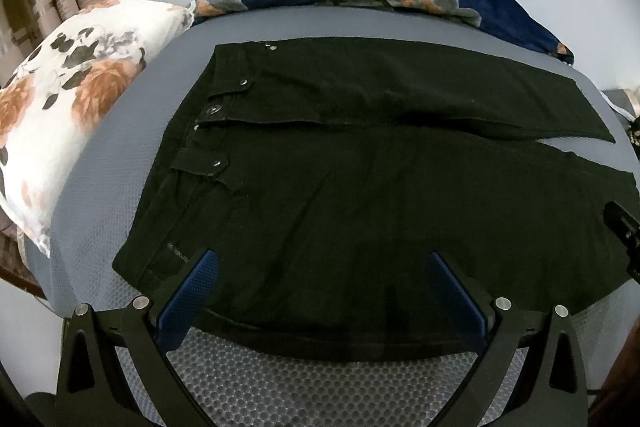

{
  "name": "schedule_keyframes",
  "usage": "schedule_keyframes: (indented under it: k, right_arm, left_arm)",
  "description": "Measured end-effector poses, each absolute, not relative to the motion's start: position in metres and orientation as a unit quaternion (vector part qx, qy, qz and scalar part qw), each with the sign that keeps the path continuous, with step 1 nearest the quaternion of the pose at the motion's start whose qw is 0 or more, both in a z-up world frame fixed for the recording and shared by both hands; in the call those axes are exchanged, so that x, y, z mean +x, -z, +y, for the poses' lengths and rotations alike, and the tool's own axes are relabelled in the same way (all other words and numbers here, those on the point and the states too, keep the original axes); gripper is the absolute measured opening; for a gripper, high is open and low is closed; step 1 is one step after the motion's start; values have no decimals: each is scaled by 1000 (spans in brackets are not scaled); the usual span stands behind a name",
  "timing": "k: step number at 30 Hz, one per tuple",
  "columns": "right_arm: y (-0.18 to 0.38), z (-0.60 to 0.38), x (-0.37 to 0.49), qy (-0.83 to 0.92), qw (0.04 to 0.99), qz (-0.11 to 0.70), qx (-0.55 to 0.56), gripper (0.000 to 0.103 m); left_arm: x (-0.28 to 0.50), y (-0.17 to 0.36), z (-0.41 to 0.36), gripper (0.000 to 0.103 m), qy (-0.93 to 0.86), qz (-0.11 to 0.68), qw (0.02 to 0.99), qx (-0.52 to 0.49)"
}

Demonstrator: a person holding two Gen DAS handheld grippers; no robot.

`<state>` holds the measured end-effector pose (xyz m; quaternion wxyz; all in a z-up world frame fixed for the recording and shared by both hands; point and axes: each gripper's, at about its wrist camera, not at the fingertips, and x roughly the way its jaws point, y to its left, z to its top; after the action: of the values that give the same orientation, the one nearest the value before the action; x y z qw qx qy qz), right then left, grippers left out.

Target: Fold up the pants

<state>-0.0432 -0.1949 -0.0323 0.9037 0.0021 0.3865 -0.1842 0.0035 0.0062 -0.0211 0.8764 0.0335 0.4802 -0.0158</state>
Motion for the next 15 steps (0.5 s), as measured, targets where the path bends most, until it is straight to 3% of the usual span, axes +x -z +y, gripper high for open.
schedule_keyframes:
  k: [15]
  right_arm:
    - [30,-194,-44,178,909,377,0,103]
  left_arm:
    - [4,21,6,103,17,476,878,32]
